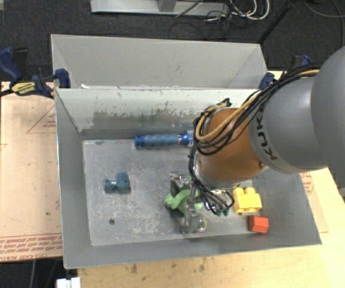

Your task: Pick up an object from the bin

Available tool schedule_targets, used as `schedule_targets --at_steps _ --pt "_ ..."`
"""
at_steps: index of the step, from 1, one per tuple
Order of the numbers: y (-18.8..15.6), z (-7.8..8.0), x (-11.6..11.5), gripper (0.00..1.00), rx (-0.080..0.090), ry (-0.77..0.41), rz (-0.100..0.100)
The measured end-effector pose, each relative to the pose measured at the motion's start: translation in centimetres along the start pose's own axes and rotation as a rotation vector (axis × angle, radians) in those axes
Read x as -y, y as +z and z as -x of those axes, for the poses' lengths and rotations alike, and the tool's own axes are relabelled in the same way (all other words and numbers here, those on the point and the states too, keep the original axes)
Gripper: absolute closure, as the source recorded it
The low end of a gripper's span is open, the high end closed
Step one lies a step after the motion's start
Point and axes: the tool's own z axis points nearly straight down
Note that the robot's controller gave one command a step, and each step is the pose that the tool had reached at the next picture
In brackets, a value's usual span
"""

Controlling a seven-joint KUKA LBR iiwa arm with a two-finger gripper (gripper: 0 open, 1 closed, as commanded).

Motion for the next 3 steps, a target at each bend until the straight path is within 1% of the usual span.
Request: schedule_targets --at_steps 1,2,3 --pt "0.0 0.0 -0.2 1.0 0.0 -0.003 0.001" --pt "-10.3 -2.4 -0.9 1.0 0.004 0.03 0.001" --pt "-17.7 -0.9 -0.5 1.0 0.007 0.021 -0.001"
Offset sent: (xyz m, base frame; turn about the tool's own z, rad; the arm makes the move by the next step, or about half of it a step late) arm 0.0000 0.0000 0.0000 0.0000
